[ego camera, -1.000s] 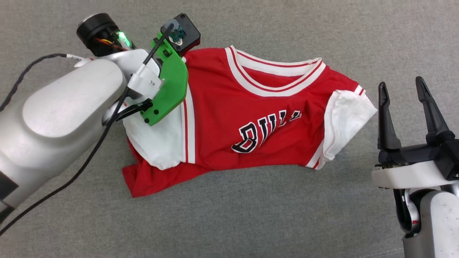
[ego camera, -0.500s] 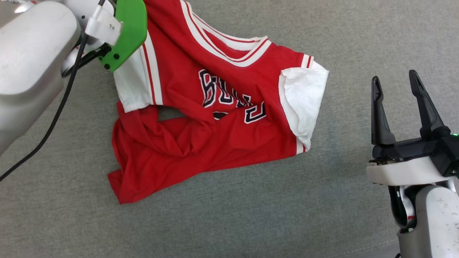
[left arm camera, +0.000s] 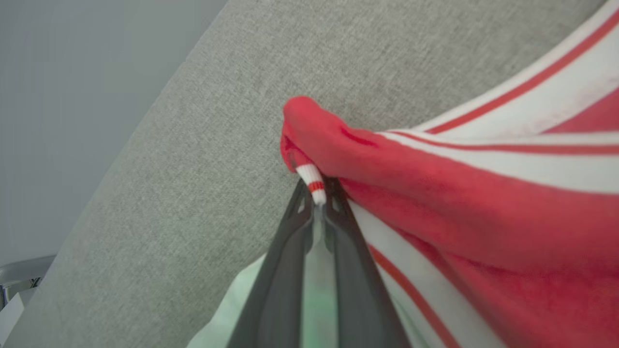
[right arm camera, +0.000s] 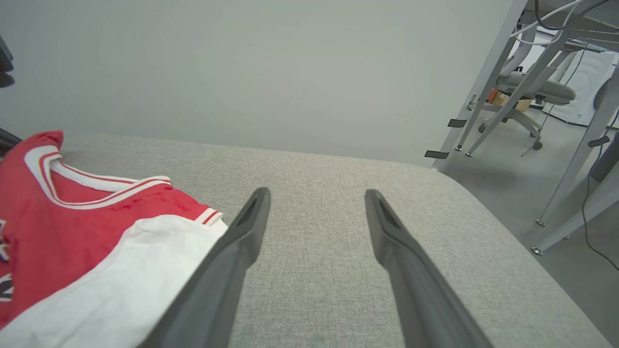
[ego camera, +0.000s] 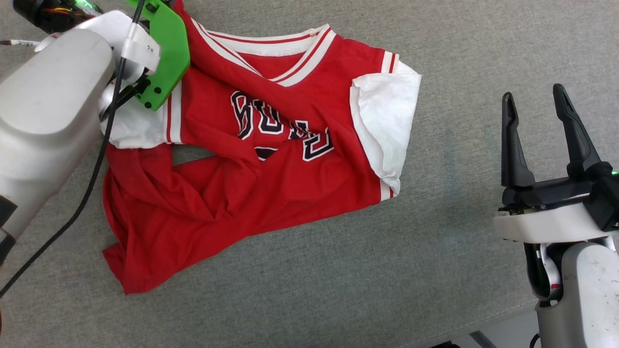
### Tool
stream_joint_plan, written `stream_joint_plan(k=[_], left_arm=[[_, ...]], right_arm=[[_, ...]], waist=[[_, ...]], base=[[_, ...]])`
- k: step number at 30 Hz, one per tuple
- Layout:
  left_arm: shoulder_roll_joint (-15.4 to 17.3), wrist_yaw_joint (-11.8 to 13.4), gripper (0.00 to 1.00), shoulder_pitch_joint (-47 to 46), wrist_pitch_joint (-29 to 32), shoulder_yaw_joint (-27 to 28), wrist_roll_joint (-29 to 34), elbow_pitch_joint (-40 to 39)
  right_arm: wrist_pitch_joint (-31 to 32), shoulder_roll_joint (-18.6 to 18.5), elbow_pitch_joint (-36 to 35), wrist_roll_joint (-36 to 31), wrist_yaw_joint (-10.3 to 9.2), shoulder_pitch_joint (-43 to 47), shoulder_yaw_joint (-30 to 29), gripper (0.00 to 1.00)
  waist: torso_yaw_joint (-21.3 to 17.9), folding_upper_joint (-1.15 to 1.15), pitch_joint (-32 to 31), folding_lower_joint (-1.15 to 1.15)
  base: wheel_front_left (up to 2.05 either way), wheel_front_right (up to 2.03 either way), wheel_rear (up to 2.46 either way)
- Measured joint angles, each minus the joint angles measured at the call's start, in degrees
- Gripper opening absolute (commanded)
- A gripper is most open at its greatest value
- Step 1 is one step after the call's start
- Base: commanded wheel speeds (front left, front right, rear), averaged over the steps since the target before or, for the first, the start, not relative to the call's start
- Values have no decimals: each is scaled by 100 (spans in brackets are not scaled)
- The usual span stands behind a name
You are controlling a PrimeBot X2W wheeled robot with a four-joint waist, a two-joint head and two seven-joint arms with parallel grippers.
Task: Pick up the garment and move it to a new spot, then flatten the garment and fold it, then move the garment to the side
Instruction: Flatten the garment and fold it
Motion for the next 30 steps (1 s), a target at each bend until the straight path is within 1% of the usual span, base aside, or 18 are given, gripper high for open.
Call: stream_joint_plan(k=[1,2,3,4,5,10,12,14,17,19,22,25,28,30], left_arm=[[1,0,0,9,-10,14,3,2],[0,0,36,18,-91,18,-3,22],[-8,-1,93,27,-220,12,-43,60],[-10,-1,100,27,-393,0,-51,100],[-15,-1,100,36,-549,-8,-51,142],[-98,8,100,166,-1737,96,-47,438],[-175,131,100,235,-2178,172,-14,412],[-191,332,100,309,-2655,332,-19,286],[-125,589,100,511,-3172,490,-38,53],[-55,710,100,753,-3362,546,-88,-179],[64,757,100,1148,-3372,527,-208,-570],[286,705,100,1285,-3080,444,-339,-1033],[483,542,100,1293,-2510,421,-623,-1526],[623,394,100,1288,-1858,322,-843,-1847]], right_arm=[[0,-1,0,-1,0,-9,-8,100],[0,-1,0,-2,0,-22,-19,100],[0,0,-1,-4,0,-33,-29,100],[0,0,-1,-11,0,-33,-37,100],[0,0,-1,-12,0,-33,-45,100],[0,1,1,-47,0,-16,-102,100],[0,1,5,-48,0,37,-137,100],[0,1,18,-49,0,138,-170,100],[0,3,42,-59,0,274,-205,100],[0,4,49,-74,0,356,-246,100],[0,3,52,-110,0,476,-331,100],[0,3,52,-152,0,563,-394,100],[0,3,51,-162,0,637,-441,100],[0,4,54,-167,0,674,-435,100]], waist=[[-4,0,7,0],[2,0,6,0],[15,0,0,0],[32,0,-12,0],[47,0,-29,0],[179,0,-241,0],[245,0,-354,0],[321,0,-494,0],[427,0,-707,0],[500,0,-849,0],[626,0,-1058,0],[773,0,-1239,0],[926,0,-1399,0],[1021,0,-1514,0]], base=[[0,0,0],[0,0,0],[0,0,0],[0,0,0],[0,0,0],[0,0,0],[0,0,0],[0,0,0],[0,0,0],[0,0,0],[0,0,0],[0,0,0],[0,0,0],[0,0,0]])
